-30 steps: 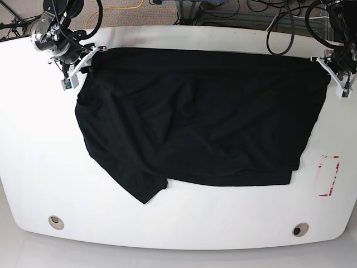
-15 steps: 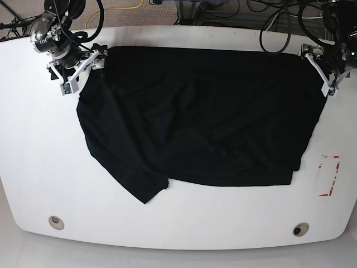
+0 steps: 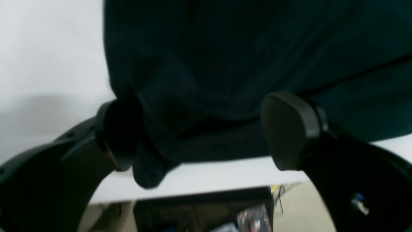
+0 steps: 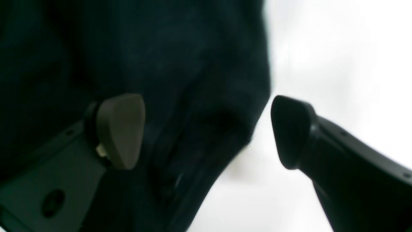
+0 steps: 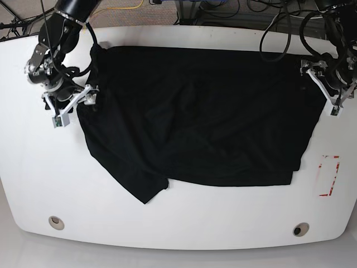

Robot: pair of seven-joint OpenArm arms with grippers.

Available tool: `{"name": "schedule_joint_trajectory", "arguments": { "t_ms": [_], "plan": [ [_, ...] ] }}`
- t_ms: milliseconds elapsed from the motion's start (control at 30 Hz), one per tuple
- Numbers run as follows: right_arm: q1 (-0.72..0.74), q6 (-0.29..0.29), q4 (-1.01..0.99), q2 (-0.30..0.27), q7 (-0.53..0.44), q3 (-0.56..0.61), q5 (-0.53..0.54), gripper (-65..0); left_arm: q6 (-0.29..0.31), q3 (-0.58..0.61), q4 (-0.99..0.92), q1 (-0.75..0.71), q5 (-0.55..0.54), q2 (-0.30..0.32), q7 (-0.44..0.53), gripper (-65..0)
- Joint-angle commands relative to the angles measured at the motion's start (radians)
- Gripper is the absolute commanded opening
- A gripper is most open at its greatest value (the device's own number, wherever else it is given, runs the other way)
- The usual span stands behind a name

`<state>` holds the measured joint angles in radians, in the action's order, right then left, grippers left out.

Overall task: Fold the T-shirt properly
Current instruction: 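Open the right gripper and move it along the shirt edge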

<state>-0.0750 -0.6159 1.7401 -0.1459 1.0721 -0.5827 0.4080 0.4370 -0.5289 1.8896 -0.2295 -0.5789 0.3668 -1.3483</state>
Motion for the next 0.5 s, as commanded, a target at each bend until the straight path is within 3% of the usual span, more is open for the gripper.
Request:
{"name": "schedule_joint_trajectory", "arguments": {
  "t_ms": [0, 167, 467],
  "plan": [
    [0.079, -0.002, -0.070, -0.037, -0.030, -0.001, 0.021, -5.9, -0.002, -0.047, 0.029, 0.025, -0.020, 0.018, 0.003, -7.6],
    [0.168, -0.006, -0.213, -0.082, -0.045, 0.000, 0.021, -5.9, -0.002, -0.086, 0.029, 0.063, -0.039, 0.018, 0.003, -7.6],
    [0.254, -0.008, -0.440, -0.151, -0.160, 0.056, 0.021, -6.0, -0.002, -0.112, 0.028, 0.071, -0.036, 0.022, 0.003, -7.8]
  ]
}}
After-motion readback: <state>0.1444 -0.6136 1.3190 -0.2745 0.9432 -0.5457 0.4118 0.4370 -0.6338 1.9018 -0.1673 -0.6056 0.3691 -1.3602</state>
